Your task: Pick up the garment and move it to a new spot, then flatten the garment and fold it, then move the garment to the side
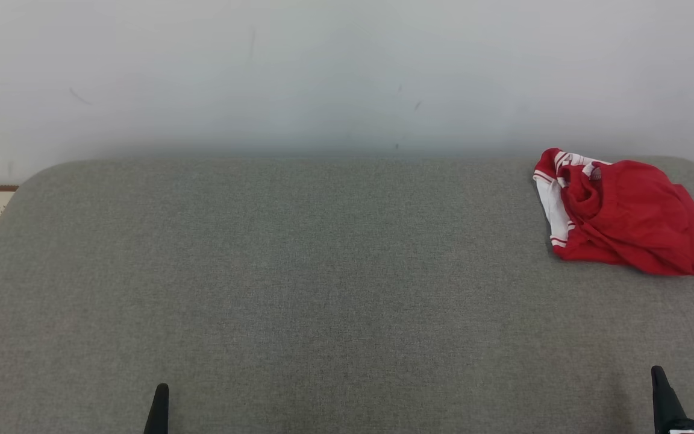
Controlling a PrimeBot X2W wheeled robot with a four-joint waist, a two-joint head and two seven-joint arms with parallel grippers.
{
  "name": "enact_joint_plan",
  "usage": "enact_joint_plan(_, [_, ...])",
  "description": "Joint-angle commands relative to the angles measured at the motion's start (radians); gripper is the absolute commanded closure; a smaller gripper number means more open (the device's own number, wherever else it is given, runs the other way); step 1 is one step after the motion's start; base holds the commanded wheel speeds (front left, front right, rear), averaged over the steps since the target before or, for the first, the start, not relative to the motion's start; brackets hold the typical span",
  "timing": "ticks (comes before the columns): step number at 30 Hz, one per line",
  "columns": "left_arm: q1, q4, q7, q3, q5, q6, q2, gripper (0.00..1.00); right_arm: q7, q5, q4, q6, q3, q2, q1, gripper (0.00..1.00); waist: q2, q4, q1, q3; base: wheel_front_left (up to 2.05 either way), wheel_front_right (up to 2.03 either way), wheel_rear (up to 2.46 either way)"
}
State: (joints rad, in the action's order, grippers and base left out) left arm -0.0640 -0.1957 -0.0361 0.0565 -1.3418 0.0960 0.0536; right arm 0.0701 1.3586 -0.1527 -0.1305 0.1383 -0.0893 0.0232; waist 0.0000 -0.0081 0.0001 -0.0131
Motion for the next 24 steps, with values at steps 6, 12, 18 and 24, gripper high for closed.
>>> enact_joint_plan(6, [-0.021,-0.010,0.014,-0.001,-0.076,0.012,0.002,1.00,0.024,0.074,0.007,0.000,0.023,0.001,-0.013,1.00,0.0000,0.002,-0.0001,0.003,0.00,0.00,0.00])
enact_joint_plan(12, [-0.027,-0.016,0.025,-0.001,-0.124,0.018,0.002,1.00,0.041,0.125,0.008,0.000,0.039,0.003,-0.015,1.00,0.0000,0.003,-0.0001,0.006,0.00,0.00,0.00])
enact_joint_plan(18, [-0.030,-0.023,0.033,-0.001,-0.164,0.023,0.001,1.00,0.055,0.165,0.008,0.000,0.051,0.005,-0.016,1.00,0.0000,0.004,-0.0001,0.008,0.00,0.00,0.00])
enact_joint_plan(24, [-0.037,-0.030,0.043,-0.001,-0.209,0.026,0.001,1.00,0.072,0.210,0.009,0.000,0.066,0.007,-0.017,1.00,0.0000,0.005,-0.0001,0.011,0.00,0.00,0.00])
